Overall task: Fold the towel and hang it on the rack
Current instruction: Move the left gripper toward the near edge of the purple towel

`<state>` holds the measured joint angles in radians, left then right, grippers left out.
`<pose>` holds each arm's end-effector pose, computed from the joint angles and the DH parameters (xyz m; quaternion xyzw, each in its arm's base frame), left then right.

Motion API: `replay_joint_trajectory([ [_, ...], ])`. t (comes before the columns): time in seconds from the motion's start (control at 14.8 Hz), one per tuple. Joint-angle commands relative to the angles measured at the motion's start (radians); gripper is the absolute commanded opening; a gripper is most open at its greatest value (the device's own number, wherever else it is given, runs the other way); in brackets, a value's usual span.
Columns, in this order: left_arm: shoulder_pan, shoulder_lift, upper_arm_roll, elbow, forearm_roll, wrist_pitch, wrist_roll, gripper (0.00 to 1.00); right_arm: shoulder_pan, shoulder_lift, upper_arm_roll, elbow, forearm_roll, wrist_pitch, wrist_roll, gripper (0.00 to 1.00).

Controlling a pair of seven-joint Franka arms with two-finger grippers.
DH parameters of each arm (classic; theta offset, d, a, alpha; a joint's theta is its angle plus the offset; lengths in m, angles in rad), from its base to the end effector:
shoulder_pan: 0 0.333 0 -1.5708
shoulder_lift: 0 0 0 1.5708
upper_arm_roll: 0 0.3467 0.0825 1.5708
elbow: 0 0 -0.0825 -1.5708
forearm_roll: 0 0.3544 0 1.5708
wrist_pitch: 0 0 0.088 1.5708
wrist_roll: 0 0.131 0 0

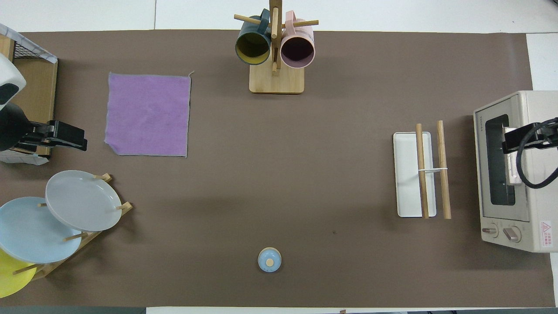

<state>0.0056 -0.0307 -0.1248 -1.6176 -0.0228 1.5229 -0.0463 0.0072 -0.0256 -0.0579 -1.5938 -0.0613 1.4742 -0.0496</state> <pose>0.5029 -0.0644 0.6224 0.9988 -0.0365 -0.0328 0.0068 0.5020 -0.0344 0.6267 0.9984 -0.0020 -0.0484 0.0275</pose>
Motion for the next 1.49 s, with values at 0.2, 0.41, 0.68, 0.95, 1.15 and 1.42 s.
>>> replay_joint_trajectory([
  [0.2, -0.007, -0.015, 0.011, -0.018, -0.005, -0.006, 0.019, 1.0, -0.007, -0.016, 0.001, -0.017, 0.018, 0.011, -0.019, 1.0],
  [0.41, -0.01, -0.021, 0.01, -0.031, -0.005, -0.007, 0.019, 1.0, -0.007, -0.016, 0.001, -0.017, 0.018, 0.011, -0.021, 1.0],
  [0.68, 0.005, -0.041, 0.013, -0.068, -0.003, -0.004, 0.011, 1.0, -0.007, -0.016, 0.001, -0.017, 0.018, 0.011, -0.019, 1.0],
  [0.95, 0.033, -0.068, 0.014, -0.234, -0.006, 0.189, 0.008, 1.0, -0.007, -0.016, 0.001, -0.017, 0.018, 0.011, -0.019, 1.0],
  [1.15, 0.077, -0.003, 0.013, -0.318, -0.006, 0.353, 0.022, 1.0, -0.007, -0.016, 0.001, -0.017, 0.018, 0.011, -0.021, 1.0],
  [1.42, 0.117, 0.2, 0.013, -0.378, -0.006, 0.641, 0.02, 1.0, -0.007, -0.016, 0.001, -0.017, 0.017, 0.011, -0.019, 1.0],
])
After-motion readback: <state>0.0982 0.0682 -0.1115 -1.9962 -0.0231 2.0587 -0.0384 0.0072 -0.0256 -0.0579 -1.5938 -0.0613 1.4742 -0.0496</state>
